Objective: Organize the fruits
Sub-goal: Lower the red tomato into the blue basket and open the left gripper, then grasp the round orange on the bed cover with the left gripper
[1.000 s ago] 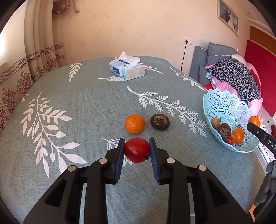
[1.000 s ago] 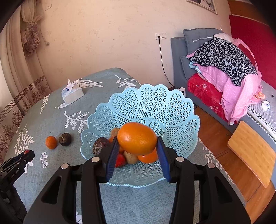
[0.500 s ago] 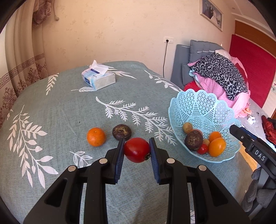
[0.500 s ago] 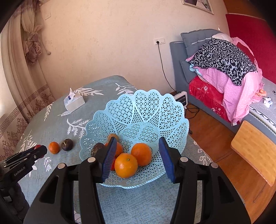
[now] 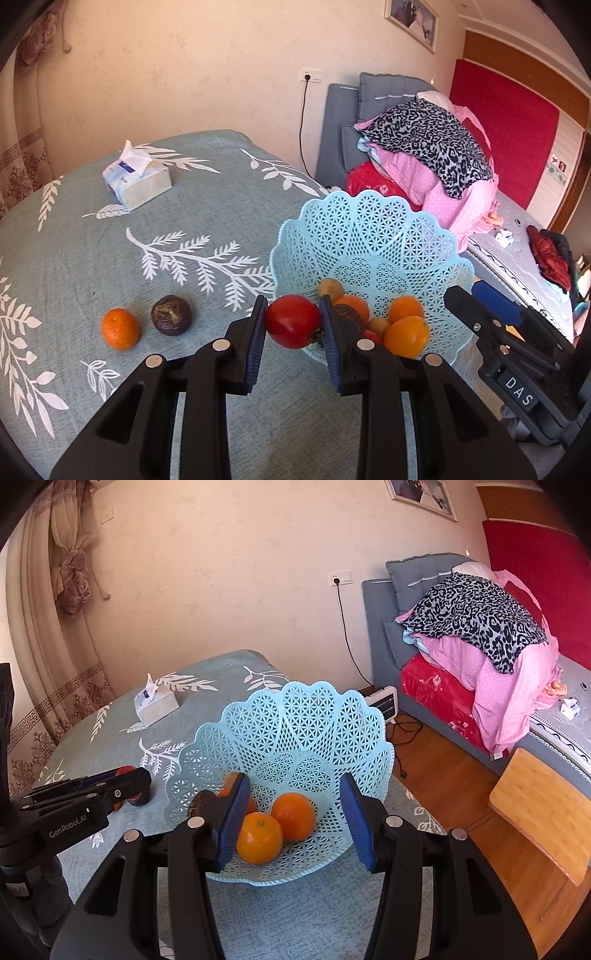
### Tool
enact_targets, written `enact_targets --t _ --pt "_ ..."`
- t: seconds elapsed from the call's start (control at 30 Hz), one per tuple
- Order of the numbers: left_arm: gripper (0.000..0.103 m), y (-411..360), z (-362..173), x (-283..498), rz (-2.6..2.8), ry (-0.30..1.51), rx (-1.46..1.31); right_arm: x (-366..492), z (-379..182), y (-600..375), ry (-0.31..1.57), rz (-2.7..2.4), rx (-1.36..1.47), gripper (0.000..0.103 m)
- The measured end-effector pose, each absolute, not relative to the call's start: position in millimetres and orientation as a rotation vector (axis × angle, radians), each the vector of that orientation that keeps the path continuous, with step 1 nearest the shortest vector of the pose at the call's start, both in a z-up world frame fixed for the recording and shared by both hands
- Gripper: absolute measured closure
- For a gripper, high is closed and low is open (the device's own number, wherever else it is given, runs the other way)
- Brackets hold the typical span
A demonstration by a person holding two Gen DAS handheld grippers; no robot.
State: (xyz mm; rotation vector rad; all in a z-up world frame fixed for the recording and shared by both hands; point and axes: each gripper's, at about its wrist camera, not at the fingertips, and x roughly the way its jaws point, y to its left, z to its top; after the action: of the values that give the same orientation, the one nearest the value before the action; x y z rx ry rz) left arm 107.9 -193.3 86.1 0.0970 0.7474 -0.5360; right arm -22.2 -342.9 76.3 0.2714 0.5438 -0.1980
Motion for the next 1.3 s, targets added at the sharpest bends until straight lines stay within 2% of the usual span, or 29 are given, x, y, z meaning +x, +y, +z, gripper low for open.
enact_targets --t 0.27,0.33,0.37,0.4,0.53,0.6,0.77,0.9,1.3 --pt "0.074 -228 90 111 -0.649 0.736 0.121 -20 71 -349 0.555 -0.21 0.287 0.051" --pt "0.064 -233 91 114 -0.677 0.75 0.106 -21 71 -350 0.552 -0.218 0.287 0.051" --pt "0.052 -234 92 116 -0.684 0.752 0.092 -22 71 -351 0.55 -0.225 0.287 0.051" --pt "0.047 -235 93 116 -0.684 0.747 0.082 -22 71 -352 0.548 -0.229 0.289 0.051" --pt "0.042 -232 94 119 -0.677 0.74 0.077 -22 70 -355 0.548 -0.235 0.296 0.049" --pt "0.041 -226 93 122 -0.659 0.74 0.071 -21 69 -355 0.549 -0.235 0.297 0.046" --pt "0.041 -209 93 128 -0.6 0.725 0.066 -21 69 -353 0.551 -0.23 0.291 0.045" --pt "0.035 -194 94 127 -0.561 0.699 0.074 -20 70 -348 0.547 -0.222 0.284 0.045" --pt "0.035 -132 83 137 -0.429 0.71 0.044 -17 74 -331 0.546 -0.18 0.253 0.045"
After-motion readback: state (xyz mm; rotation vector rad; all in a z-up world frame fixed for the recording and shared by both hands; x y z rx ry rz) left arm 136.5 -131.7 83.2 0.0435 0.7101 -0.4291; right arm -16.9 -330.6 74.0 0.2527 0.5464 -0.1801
